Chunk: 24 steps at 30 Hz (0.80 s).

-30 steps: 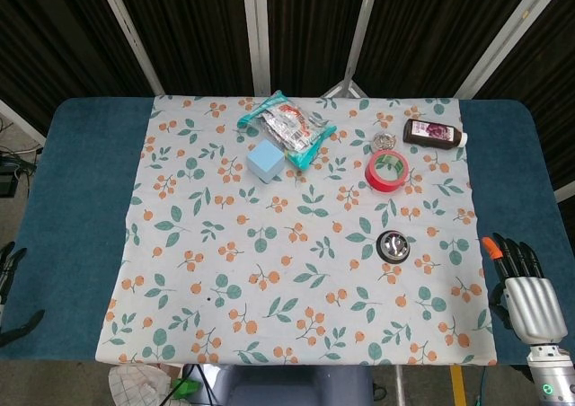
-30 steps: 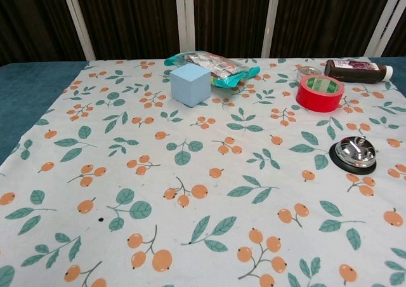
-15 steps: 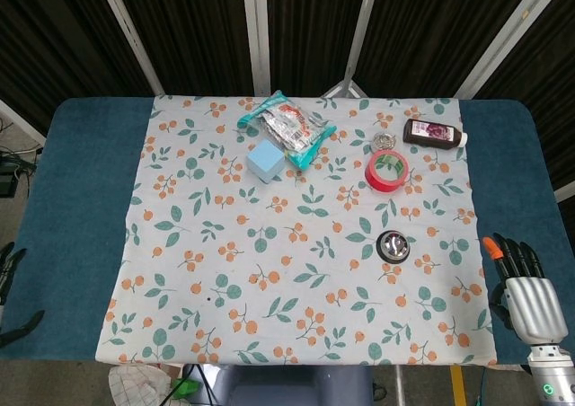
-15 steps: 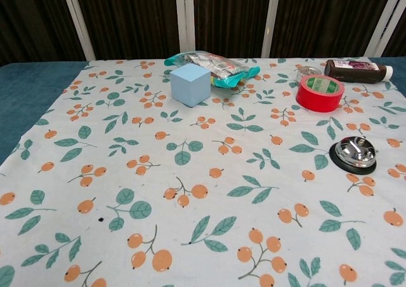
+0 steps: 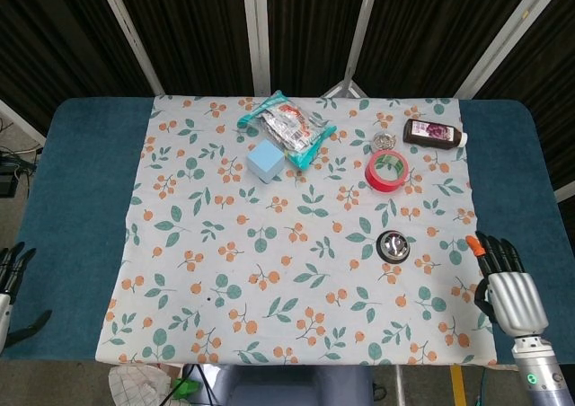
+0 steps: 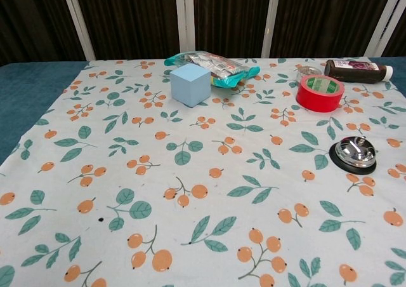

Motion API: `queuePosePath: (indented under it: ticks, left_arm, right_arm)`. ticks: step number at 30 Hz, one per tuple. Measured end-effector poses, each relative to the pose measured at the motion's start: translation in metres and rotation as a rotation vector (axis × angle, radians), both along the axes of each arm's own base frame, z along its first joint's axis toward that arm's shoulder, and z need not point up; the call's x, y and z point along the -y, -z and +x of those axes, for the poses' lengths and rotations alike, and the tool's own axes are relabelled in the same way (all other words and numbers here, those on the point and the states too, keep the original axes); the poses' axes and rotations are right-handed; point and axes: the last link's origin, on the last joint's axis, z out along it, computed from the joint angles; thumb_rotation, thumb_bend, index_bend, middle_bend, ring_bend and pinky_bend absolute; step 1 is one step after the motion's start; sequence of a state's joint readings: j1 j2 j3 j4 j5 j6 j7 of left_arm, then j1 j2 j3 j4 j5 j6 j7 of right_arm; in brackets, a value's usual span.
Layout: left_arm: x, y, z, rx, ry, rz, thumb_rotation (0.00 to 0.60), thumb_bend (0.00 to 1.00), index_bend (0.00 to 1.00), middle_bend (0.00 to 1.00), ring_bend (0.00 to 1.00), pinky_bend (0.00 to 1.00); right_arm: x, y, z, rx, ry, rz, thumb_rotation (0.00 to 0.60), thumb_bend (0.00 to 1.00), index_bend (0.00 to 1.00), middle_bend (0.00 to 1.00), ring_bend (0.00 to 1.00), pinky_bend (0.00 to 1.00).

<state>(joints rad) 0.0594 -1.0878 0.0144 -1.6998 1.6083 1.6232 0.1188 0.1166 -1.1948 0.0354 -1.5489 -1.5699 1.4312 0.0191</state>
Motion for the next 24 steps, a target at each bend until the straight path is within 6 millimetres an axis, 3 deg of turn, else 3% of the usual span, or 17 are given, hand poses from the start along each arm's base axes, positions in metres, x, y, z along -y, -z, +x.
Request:
queuePosePath:
  ticks: [13, 24]
  left_arm:
    - [-0.002, 0.002, 0.0, -0.01, -0.003, 0.0, 0.6, 0.29, 0.07, 0.0, 0.0, 0.09]
    - [-0.005, 0.005, 0.0, -0.019, -0.01, -0.004, 0.6, 0.29, 0.07, 0.0, 0.0, 0.09]
  right_arm:
    - [0.042, 0.033, 0.029, 0.095, -0.078, 0.023, 0.6, 1.0, 0.02, 0.0, 0.0, 0.0]
    - [0.088, 0.091, 0.052, 0.155, -0.057, 0.134, 0.6, 1.0, 0.02, 0.0, 0.0, 0.0]
